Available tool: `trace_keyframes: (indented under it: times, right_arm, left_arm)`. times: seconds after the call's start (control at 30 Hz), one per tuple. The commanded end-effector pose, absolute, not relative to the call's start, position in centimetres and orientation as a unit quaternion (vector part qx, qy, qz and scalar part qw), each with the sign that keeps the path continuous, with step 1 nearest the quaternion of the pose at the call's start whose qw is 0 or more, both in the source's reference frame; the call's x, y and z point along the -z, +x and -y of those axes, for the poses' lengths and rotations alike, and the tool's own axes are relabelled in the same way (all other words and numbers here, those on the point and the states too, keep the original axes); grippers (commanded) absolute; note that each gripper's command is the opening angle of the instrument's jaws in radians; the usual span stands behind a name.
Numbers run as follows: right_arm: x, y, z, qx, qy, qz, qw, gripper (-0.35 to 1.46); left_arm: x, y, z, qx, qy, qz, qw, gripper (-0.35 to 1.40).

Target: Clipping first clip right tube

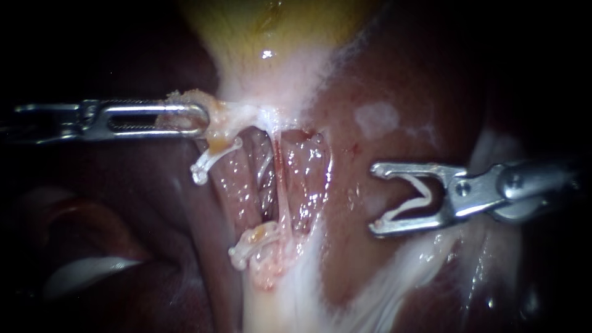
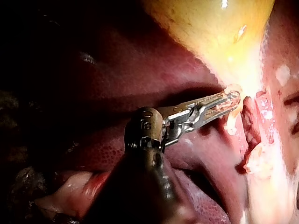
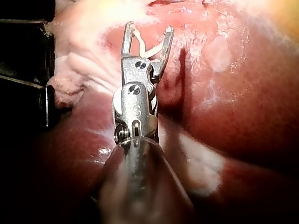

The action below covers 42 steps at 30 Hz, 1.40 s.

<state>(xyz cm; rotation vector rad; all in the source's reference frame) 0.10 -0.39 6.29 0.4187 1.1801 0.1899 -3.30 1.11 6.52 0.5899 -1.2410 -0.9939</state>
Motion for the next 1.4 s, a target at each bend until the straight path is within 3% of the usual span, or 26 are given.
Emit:
trace_keyframes:
  times: [0.03,0.27,0.87,1.4]
  right_arm:
    - [-6.34,0.15,0.41,-0.098,0.204,-0.55,0.804,0.49]
    - [-6.66,0.46,0.5,-0.138,0.228,-0.542,0.797,0.49]
    - [-7.27,0.99,0.54,-0.182,0.273,-0.536,0.778,0.49]
    - [-7.46,1.18,0.48,-0.226,0.325,-0.581,0.711,0.46]
  left_arm:
    - [-6.51,-3.3,-1.11,0.44,0.261,0.549,0.662,-0.35]
    - [-6.49,-3.32,-1.1,0.441,0.26,0.548,0.661,-0.35]
    - [-6.47,-3.34,-1.08,0.442,0.259,0.548,0.661,-0.35]
    - [-6.47,-3.34,-1.08,0.442,0.259,0.548,0.661,-0.35]
